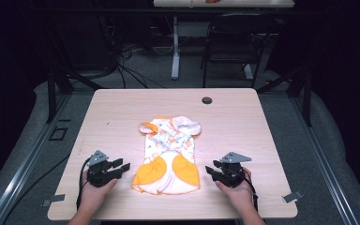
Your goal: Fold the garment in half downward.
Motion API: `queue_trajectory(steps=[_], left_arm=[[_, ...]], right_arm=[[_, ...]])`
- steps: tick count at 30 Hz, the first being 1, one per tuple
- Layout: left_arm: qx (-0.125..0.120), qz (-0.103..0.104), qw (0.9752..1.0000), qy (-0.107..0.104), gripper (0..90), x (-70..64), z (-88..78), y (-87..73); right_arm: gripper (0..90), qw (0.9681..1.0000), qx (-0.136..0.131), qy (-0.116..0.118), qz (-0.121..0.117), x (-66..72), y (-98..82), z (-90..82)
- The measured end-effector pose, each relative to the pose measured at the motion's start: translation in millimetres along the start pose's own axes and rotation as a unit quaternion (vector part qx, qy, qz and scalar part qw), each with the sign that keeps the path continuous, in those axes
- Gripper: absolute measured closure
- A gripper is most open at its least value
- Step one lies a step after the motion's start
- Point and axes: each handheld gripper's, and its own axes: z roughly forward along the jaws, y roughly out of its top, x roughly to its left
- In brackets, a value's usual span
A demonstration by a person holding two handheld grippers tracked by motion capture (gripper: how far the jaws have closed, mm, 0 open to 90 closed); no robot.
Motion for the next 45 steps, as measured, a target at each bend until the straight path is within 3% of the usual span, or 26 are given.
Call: queue_trajectory(steps=[11,27,31,32,36,45], left_arm=[[0.003,0.008,0.9999,0.01,56.1,-2.6,-1.4,1.6],[0.005,0.016,0.9999,0.001,58.0,-5.0,-1.9,5.0],[0.012,0.024,0.9996,-0.003,59.9,-6.6,1.2,9.1],[0.017,0.025,0.9995,-0.005,61.2,-7.2,3.3,11.5],[0.022,0.021,0.9995,-0.007,63.0,-8.5,7.6,15.8],[0.034,0.045,0.9984,-0.006,70.9,-14.5,23.7,34.9]], right_arm=[[57.7,1.0,-0.003,0.003,0.0,0.3,0.8,-3.5],[60.4,0.9999,-0.012,0.006,-0.003,3.6,2.6,-5.3],[63.0,0.9998,-0.007,0.01,-0.013,6.1,6.8,-5.7],[63.7,0.9996,-0.002,0.011,-0.028,7.2,11.2,-6.0],[66.0,0.9994,0.002,0.013,-0.033,8.6,18.6,-3.7],[76.0,0.9986,0.017,0.018,-0.046,6.9,36.7,8.8]])
